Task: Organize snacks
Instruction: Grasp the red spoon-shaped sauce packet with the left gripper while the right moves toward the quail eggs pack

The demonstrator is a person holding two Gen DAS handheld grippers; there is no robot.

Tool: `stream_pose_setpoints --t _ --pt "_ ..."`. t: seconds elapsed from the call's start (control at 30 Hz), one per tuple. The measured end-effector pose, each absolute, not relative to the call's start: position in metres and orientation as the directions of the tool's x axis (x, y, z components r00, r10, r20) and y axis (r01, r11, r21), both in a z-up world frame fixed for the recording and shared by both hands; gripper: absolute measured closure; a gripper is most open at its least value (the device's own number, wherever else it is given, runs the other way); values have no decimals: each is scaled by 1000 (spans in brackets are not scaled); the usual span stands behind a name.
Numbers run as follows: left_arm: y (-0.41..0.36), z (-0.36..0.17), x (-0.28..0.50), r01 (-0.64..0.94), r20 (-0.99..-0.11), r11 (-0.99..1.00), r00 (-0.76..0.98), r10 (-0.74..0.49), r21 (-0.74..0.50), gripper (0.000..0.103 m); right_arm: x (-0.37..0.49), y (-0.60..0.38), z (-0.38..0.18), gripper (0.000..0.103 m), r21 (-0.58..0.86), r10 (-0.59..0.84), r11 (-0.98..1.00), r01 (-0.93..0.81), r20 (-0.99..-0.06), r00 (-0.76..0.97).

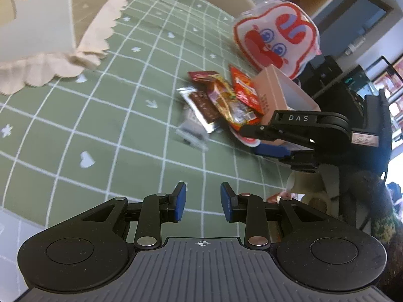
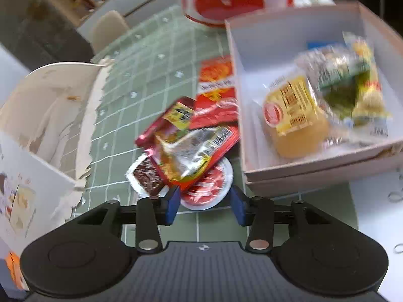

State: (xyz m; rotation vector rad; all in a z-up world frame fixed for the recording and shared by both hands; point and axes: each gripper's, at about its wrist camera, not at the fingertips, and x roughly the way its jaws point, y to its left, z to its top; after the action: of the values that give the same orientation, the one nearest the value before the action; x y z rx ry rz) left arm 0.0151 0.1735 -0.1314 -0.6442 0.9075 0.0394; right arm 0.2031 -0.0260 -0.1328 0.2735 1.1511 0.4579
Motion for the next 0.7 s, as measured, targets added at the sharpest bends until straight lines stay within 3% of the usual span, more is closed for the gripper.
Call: stream_pose_setpoints --t 0.03,0.07,0.4,0.5,0.7 --pt "175 -131 13 -300 -744 811 628 -229 -503 69 204 -27 -136 80 452 494 869 -201 -810 317" --pt "176 -131 11 -304 -744 809 629 -226 -503 69 203 -29 -137 86 467 508 861 -201 -807 301" --pt "176 -131 9 -285 -740 818 631 -232 -499 69 133 -46 -134 92 521 579 780 -346 -811 86" --pt "164 -129 14 -245 -752 846 613 -243 -473 69 102 -55 -135 88 541 598 741 -399 -801 25" --pt "129 -117 6 -156 -783 922 589 -201 -354 69 74 -90 -105 55 259 462 802 -539 -841 283"
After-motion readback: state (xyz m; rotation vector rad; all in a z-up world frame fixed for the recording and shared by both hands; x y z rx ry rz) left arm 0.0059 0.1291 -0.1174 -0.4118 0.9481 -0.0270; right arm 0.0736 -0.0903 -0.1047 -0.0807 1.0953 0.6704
